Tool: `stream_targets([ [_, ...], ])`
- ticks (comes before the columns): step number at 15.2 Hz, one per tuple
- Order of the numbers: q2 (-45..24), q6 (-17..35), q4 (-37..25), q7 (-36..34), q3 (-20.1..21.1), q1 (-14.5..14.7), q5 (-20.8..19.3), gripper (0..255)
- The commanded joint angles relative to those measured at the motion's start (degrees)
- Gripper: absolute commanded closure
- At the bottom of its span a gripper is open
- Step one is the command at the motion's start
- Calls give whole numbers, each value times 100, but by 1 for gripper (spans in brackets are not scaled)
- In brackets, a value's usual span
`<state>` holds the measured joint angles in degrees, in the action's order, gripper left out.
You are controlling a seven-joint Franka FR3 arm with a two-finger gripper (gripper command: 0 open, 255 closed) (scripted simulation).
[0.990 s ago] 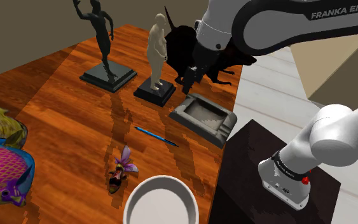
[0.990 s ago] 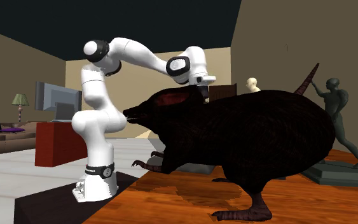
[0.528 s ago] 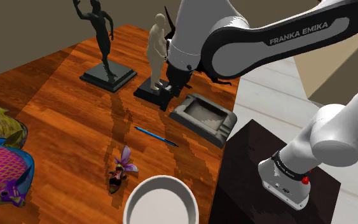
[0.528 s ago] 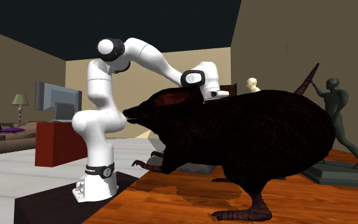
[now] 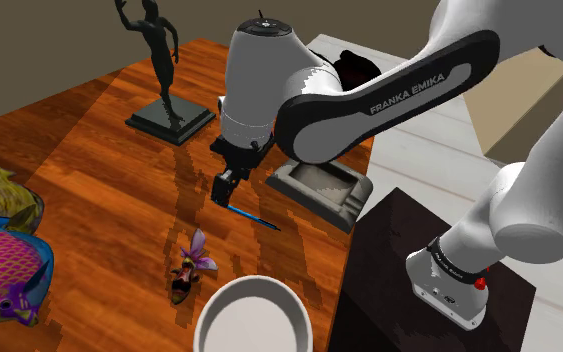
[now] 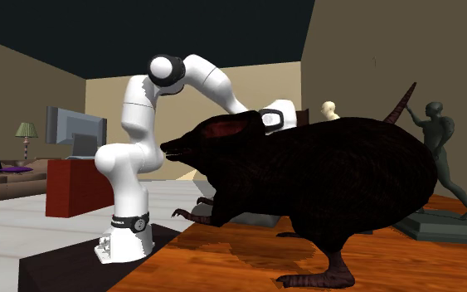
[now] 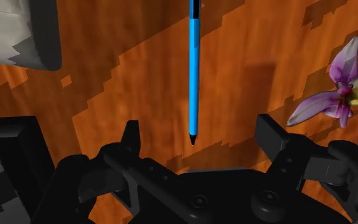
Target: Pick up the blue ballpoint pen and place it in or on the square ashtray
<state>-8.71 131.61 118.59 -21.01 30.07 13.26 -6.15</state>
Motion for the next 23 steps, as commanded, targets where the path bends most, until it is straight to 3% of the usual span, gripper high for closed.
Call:
stream_targets([
  [1,-145,100,-20,-60,-3,43,-102,0],
  [7,-516,511,76,-254,-90,123,-389,0],
  [15,-515,510,76,-253,-92,125,-388,0],
  [16,-515,510,76,-253,-92,125,-388,255],
  [23,-515,510,76,-253,-92,125,-388,255],
])
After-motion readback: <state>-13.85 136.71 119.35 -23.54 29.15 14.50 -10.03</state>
